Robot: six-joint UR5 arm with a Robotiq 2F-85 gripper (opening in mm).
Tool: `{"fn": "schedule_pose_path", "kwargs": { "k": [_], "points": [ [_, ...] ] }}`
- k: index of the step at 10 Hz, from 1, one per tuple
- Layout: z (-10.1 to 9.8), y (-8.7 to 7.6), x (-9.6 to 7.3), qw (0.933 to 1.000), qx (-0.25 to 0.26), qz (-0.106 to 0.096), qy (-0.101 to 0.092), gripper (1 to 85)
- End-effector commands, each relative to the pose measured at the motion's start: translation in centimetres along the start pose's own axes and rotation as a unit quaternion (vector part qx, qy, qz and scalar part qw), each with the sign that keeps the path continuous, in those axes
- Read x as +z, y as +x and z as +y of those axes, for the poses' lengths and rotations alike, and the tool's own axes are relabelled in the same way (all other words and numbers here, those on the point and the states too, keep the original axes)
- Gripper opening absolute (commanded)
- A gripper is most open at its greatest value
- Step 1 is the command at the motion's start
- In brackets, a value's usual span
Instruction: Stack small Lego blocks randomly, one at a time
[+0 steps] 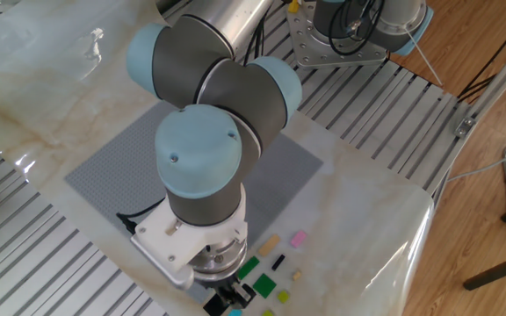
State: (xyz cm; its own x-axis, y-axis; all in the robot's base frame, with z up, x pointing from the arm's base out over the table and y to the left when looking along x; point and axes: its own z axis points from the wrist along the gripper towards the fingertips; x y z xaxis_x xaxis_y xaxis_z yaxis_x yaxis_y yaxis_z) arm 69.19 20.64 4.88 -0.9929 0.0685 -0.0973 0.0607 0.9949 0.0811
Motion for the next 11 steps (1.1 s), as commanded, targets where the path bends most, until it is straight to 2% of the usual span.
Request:
{"fn": "schedule_pose_path", "kwargs": {
  "k": [1, 6, 11],
  "points": [
    [0.1, -0.8, 0.9, 0.9999, 0.008, -0.005, 0.003, 41.3],
    [0.3, -1.7, 2.6, 0.9999, 0.009, -0.009, 0.009, 41.3],
    [-0.4, -1.0, 3.0, 0.9996, 0.021, -0.001, 0.018, 40.3]
  ]
}}
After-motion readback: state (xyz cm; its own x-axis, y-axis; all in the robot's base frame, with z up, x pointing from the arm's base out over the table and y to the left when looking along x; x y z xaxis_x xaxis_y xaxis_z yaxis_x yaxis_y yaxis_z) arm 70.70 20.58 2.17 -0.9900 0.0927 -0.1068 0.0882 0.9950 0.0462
